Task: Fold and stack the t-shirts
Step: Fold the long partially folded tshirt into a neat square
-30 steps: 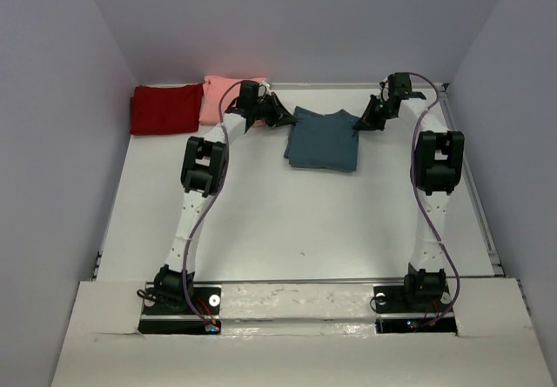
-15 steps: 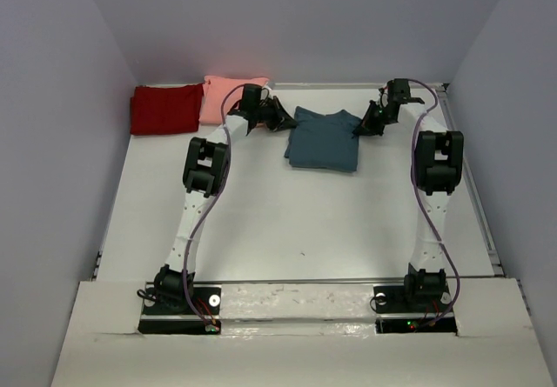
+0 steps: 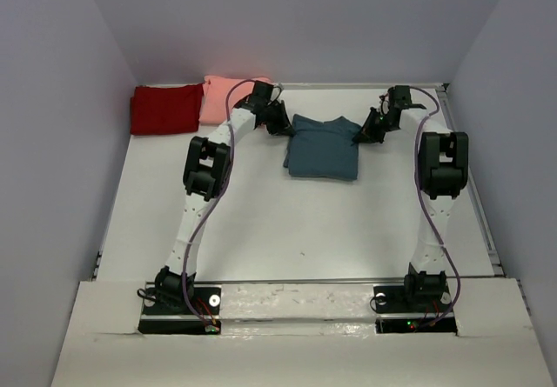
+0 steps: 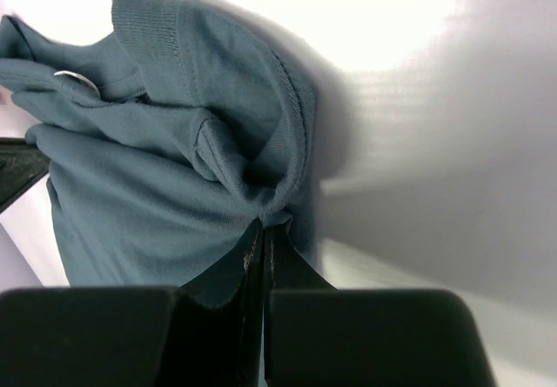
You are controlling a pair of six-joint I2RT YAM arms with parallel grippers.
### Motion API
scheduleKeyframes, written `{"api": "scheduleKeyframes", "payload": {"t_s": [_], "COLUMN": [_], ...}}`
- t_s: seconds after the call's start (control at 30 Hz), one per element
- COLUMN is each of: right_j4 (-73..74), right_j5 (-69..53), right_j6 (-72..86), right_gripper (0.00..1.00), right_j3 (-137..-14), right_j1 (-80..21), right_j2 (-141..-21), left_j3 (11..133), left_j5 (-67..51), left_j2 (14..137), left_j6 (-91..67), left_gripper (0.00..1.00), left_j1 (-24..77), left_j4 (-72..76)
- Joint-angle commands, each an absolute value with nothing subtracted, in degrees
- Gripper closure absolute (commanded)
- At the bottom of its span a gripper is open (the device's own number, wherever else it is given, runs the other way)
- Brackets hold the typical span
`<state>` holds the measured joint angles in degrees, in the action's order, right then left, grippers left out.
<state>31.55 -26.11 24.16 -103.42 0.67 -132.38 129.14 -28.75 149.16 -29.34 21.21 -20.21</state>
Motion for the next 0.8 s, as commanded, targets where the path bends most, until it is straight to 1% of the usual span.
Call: {"api": "scheduleKeyframes", "payload": {"t_s": [0.0,0.17,0.23,0.33,0.5,0.77], "right_j4": [37.4,42.9,44.4,45.6,46.8,46.8], "right_j5": [-21.0,-19.7,-19.8,-19.9,-19.3,-20.4], "right_j6": [21.8,21.9,22.2,22.8,23.6,25.7], "right_gripper": [1.00,1.00,1.00,1.00,1.00,1.00], "right_j3": [-99.4,-97.7,-95.6,-91.9,-84.0,-66.7], "right_j1": [-0.4,-1.7,-2.4,-3.1,-5.6,-10.4], "right_j2": [-129.8,-125.9,-124.1,-120.1,-114.9,-102.9], "left_j3": [122.0,117.1,114.2,104.5,92.0,72.1], "left_j5": [-22.4,-21.8,-20.9,-19.6,-19.1,-19.0], "left_j2": [143.5,140.1,136.9,131.3,122.0,107.7], "left_j6": [-23.6,-22.4,-21.4,-20.9,-22.5,-25.8], "left_gripper": [0.95,0.96,0.95,0.96,0.96,0.96], "left_j1": [22.5,23.2,23.6,23.6,23.6,25.4], "left_j4": [-30.8,-34.3,-34.7,-33.9,-31.6,-29.2]}}
